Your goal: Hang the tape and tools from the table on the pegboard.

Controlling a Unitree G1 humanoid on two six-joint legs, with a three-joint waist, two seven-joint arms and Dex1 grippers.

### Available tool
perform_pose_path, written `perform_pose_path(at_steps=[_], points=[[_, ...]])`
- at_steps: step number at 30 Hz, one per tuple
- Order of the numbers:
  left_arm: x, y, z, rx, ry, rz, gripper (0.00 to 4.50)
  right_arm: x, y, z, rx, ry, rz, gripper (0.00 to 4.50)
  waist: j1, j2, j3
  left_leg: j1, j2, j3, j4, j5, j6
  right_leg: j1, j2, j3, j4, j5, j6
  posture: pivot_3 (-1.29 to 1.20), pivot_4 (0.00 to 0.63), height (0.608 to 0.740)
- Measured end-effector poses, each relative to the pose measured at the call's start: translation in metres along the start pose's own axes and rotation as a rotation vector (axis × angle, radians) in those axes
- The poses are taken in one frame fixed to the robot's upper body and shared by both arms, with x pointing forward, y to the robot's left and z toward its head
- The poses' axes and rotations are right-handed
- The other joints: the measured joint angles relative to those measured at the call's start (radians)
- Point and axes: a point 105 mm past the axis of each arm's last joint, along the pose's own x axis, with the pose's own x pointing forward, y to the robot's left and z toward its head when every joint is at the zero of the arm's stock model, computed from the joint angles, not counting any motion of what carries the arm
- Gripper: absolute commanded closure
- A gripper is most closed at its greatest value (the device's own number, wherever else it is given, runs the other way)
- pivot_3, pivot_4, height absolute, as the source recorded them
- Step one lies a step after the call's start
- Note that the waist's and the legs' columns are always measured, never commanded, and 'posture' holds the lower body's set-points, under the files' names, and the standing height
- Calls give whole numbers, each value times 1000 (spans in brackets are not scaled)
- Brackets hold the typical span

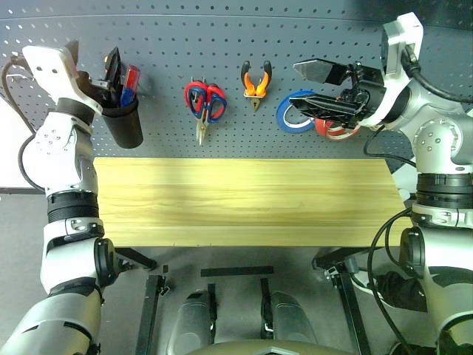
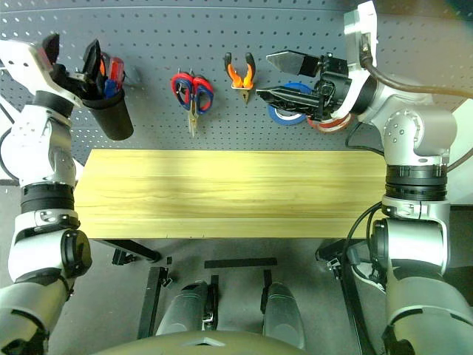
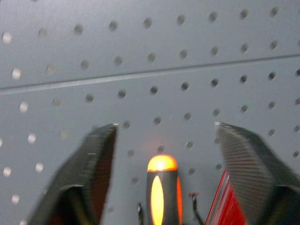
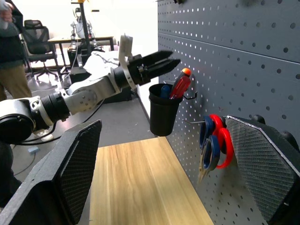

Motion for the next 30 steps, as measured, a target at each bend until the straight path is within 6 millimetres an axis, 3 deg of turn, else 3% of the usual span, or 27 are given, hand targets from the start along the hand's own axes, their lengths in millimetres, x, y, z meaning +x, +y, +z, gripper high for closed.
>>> perform_pose_path(at_steps=[5,8,13,19,21,25,30], points=[[-20,-12,27,-46,-57,-180,20,-4,1,-3,14,17,2,0,-12,0,0,0,1,0,0,0,0,0,0,0,1,0,0,36,102,732],[-44,-26,20,-138,23,-340,20,-11,2,-11,46,47,2,0,-17,0,0,1,1,0,0,0,0,0,0,0,2,0,0,42,98,732],[-82,-53,12,-287,177,-625,20,-17,10,-43,128,135,27,0,-16,1,-1,3,1,0,0,0,0,2,0,1,2,0,0,56,79,732],[-129,-84,-19,-389,391,-895,20,-32,20,-94,205,254,15,0,-10,2,-19,4,0,1,0,0,0,3,0,2,2,0,0,71,46,732],[-138,-89,-38,-352,441,-917,20,-39,22,-106,203,275,-2,0,-6,5,-30,6,0,2,-1,0,0,4,0,2,-1,0,0,70,43,732],[-153,-98,-65,-320,445,-921,20,-47,20,-120,196,296,-43,0,2,6,-41,11,1,4,-1,0,0,9,1,3,-2,0,0,60,41,732],[-158,-104,-70,-328,429,-949,20,-48,19,-121,166,298,-47,0,5,6,-53,11,1,3,-1,0,0,9,1,4,-2,0,-1,57,47,732]])
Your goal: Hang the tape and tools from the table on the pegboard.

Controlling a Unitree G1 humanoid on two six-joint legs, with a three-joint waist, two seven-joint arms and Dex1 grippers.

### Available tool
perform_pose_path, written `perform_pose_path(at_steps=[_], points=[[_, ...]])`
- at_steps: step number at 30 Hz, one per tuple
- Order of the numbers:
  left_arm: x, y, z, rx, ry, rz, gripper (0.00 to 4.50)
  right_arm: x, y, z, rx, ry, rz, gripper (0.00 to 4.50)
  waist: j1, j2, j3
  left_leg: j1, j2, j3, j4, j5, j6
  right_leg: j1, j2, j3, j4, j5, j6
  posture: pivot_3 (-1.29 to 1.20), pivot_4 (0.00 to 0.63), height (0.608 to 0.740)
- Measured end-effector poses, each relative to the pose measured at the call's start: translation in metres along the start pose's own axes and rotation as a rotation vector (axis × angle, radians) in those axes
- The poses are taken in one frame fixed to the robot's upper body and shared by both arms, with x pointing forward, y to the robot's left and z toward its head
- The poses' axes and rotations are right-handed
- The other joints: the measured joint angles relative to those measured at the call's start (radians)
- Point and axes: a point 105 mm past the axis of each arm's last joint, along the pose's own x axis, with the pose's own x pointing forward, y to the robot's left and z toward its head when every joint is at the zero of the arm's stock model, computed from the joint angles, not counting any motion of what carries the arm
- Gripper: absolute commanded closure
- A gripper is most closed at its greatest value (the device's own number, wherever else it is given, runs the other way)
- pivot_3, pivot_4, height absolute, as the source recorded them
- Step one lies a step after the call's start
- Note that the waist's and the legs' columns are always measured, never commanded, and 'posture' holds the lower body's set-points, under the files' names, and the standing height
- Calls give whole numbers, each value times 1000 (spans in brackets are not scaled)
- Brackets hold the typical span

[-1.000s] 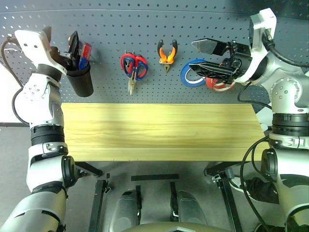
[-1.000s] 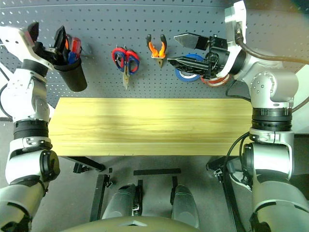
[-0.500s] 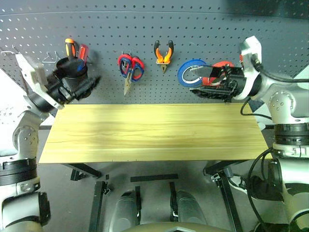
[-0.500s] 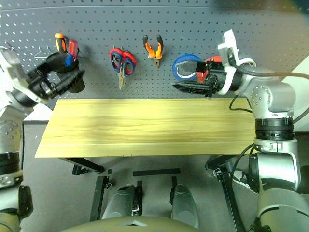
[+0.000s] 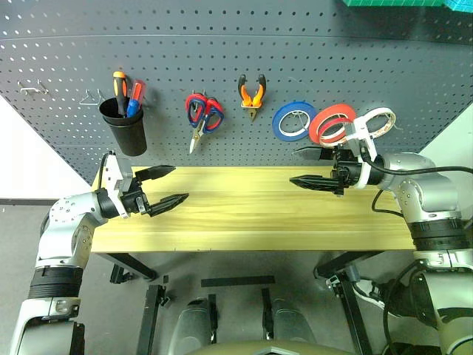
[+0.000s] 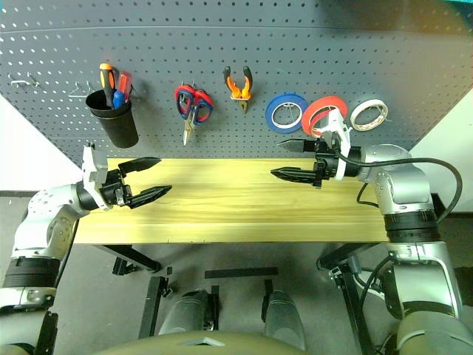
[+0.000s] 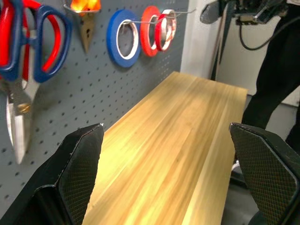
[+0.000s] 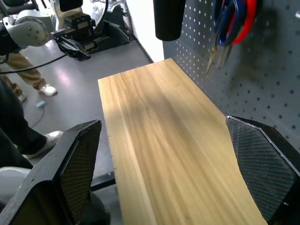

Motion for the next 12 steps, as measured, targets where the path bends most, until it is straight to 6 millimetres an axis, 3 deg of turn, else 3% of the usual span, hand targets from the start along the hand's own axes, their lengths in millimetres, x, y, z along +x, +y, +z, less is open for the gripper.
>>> perform_pose_path(at_steps=[12], points=[[4,-3,2,-7,-16,-26,20,0,0,0,-5,6,2,0,1,0,-3,0,0,0,0,0,0,0,0,0,0,0,0,60,51,732]])
